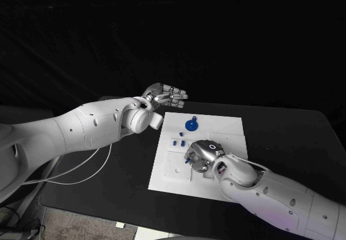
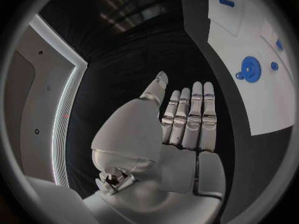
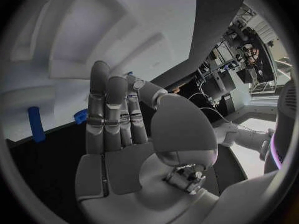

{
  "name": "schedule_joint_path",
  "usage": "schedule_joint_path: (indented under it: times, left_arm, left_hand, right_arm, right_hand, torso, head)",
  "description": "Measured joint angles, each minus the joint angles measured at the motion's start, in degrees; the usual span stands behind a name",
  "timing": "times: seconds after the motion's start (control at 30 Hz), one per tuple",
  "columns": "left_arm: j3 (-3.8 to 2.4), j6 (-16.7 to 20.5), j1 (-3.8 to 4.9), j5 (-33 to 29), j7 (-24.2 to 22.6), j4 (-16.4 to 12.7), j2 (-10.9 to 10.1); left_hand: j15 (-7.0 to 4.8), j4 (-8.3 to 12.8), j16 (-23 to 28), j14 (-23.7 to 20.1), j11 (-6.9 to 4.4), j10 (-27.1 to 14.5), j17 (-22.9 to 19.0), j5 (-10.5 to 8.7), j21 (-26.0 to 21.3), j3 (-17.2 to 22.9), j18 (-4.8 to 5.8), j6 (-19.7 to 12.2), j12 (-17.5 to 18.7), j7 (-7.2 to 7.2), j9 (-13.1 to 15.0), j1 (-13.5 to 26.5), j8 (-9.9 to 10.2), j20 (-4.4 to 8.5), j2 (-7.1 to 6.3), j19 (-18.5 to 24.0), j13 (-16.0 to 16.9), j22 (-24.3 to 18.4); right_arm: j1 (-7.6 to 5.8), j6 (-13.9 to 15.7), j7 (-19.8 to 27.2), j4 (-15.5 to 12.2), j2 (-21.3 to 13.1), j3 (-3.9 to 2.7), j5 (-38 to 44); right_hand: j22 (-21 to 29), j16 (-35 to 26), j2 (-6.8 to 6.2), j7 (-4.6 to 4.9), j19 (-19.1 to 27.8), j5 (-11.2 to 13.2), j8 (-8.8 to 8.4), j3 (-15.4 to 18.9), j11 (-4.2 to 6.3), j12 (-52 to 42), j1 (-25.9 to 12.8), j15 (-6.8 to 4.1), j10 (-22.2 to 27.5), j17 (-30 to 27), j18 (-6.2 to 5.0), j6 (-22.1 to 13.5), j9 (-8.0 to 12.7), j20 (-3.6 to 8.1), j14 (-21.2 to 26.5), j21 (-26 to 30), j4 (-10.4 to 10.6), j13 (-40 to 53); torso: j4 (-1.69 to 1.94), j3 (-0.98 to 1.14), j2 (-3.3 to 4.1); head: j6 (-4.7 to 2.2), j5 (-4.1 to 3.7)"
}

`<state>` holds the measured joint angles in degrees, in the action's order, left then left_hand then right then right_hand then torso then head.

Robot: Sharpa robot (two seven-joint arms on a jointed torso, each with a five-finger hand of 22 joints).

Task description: Assemble the parts on the task board

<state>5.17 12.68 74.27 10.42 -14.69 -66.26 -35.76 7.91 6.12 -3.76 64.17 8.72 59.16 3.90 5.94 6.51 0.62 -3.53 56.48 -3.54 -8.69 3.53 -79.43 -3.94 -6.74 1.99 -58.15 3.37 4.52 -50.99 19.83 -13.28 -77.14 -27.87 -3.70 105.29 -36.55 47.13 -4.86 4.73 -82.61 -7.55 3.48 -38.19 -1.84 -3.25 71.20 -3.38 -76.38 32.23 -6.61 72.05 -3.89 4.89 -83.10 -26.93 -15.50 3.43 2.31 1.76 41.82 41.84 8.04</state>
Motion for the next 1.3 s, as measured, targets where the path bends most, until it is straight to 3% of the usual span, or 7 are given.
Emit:
schedule_joint_path:
  times: [1.17,1.3]
  left_arm:
    - [0.00,-0.3,0.00,0.1,0.5,0.0,0.0]
    - [0.00,-0.4,0.00,0.1,0.6,0.0,0.0]
  left_hand:
    - [0.00,-0.3,0.0,0.0,0.20,-0.2,0.0,0.00,0.0,-0.3,0.00,0.0,0.0,0.00,0.0,0.0,0.0,-0.21,0.00,0.2,0.0,0.0]
    - [0.21,-0.3,0.0,-0.2,0.22,-0.2,0.0,0.00,0.0,-0.3,0.01,0.0,0.0,0.00,0.0,0.0,0.0,-0.21,0.00,0.2,0.0,0.0]
  right_arm:
    - [0.02,-1.6,-1.3,-1.4,0.5,0.72,2.4]
    - [0.02,-1.3,-1.3,-1.2,0.6,0.77,2.3]
  right_hand:
    - [-1.2,0.0,0.00,-0.19,0.0,0.2,-0.10,0.0,-0.11,0.0,0.0,0.02,0.1,-0.5,0.02,-0.2,0.0,-0.02,0.0,1.2,0.0,0.0]
    - [-1.2,0.0,-0.44,0.43,0.0,1.4,-0.07,0.2,-0.41,0.0,-0.4,0.02,1.2,-0.5,0.03,-0.9,0.0,-0.02,0.0,1.5,0.1,0.0]
  torso:
    - [-0.03,0.01,-0.03]
    - [-0.04,0.05,-0.02]
  head:
    - [0.06,0.16]
    - [0.00,0.14]
